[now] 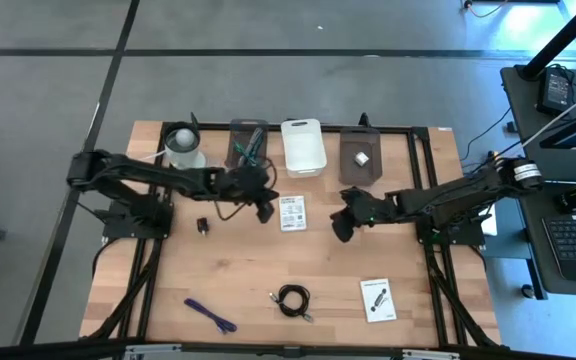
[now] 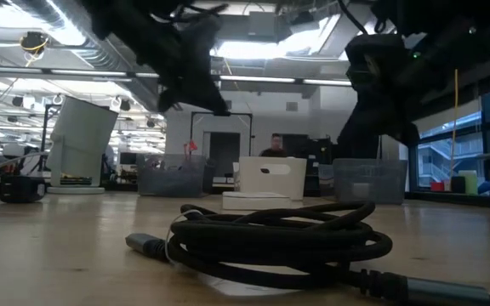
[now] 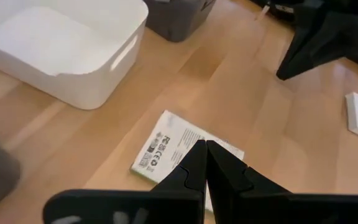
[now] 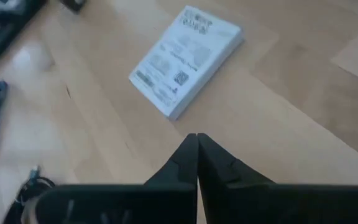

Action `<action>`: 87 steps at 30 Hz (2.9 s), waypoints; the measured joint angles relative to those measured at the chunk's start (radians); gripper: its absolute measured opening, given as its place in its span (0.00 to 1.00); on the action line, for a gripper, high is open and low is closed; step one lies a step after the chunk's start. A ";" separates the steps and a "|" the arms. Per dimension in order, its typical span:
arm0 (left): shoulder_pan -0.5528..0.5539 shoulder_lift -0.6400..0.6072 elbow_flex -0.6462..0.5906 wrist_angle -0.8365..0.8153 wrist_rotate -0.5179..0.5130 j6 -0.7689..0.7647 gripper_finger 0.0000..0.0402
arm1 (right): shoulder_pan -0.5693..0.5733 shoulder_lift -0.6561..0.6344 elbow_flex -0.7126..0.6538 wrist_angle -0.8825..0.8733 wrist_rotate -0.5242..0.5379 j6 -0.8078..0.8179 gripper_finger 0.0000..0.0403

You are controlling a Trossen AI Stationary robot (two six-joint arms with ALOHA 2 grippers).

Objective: Pick and place items into bin
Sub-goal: Put the top white card reader box into the white bin

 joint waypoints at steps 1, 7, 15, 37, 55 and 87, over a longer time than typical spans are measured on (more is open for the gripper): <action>0.000 0.026 0.018 0.001 0.000 -0.008 0.01 | -0.006 0.000 -0.009 0.018 0.000 -0.001 0.01; 0.000 0.133 0.058 0.003 -0.004 -0.072 0.01 | -0.063 0.000 -0.015 0.057 0.000 -0.003 0.05; 0.022 0.212 0.057 0.005 -0.003 -0.270 0.07 | -0.109 0.055 -0.014 0.216 -0.002 -0.051 0.12; 0.021 0.253 0.057 -0.051 0.057 -0.561 0.04 | -0.109 0.388 0.206 0.138 -0.187 -0.023 0.20; -0.017 0.363 0.056 0.015 0.131 -0.657 0.06 | -0.126 0.388 0.208 0.107 -0.184 0.029 0.21; -0.016 0.368 0.057 0.062 0.138 -0.654 0.02 | -0.156 0.387 0.207 0.040 -0.184 0.023 0.21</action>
